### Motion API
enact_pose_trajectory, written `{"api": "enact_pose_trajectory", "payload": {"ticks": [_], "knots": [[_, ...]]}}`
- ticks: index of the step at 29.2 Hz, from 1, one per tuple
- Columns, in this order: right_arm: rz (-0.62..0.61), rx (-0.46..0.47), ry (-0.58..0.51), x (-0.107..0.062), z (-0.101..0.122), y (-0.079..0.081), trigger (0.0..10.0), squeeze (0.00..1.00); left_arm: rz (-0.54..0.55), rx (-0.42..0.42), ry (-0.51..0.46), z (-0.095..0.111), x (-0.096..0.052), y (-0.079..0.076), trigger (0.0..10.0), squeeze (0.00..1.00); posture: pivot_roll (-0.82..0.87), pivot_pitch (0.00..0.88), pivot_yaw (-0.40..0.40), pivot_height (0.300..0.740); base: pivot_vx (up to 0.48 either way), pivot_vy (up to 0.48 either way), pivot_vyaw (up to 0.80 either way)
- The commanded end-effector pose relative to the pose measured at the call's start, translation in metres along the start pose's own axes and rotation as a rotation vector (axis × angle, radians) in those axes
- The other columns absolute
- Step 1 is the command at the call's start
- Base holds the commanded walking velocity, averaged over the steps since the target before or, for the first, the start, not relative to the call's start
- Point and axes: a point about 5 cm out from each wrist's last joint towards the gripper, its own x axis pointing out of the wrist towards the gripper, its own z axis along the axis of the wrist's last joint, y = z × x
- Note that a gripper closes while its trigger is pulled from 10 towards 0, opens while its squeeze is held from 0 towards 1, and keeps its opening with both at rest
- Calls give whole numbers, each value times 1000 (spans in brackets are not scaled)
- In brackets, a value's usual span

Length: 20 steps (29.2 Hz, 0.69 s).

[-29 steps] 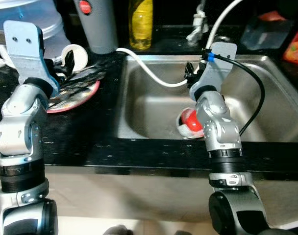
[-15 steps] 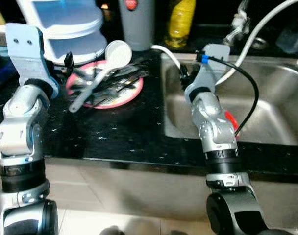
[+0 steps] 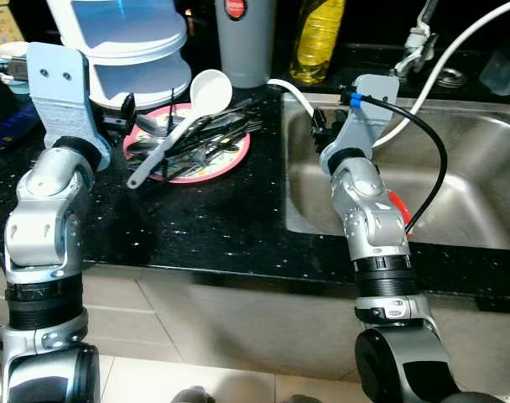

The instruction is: Kitchen organization

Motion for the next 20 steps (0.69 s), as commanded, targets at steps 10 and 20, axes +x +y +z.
{"api": "enact_pose_trajectory", "payload": {"ticks": [10, 20], "knots": [[4, 3, 3, 0, -1, 1, 10000, 0, -114, 7, 27, 0, -5, -8, 10000, 0, 129, 52, 32, 740, 0, -98, 0], [28, 6, -4, 5, 4, 9, 10000, 0, -339, 50, 219, -18, -8, -22, 10000, 0, 131, 70, 31, 740, 0, 0, 0]]}}
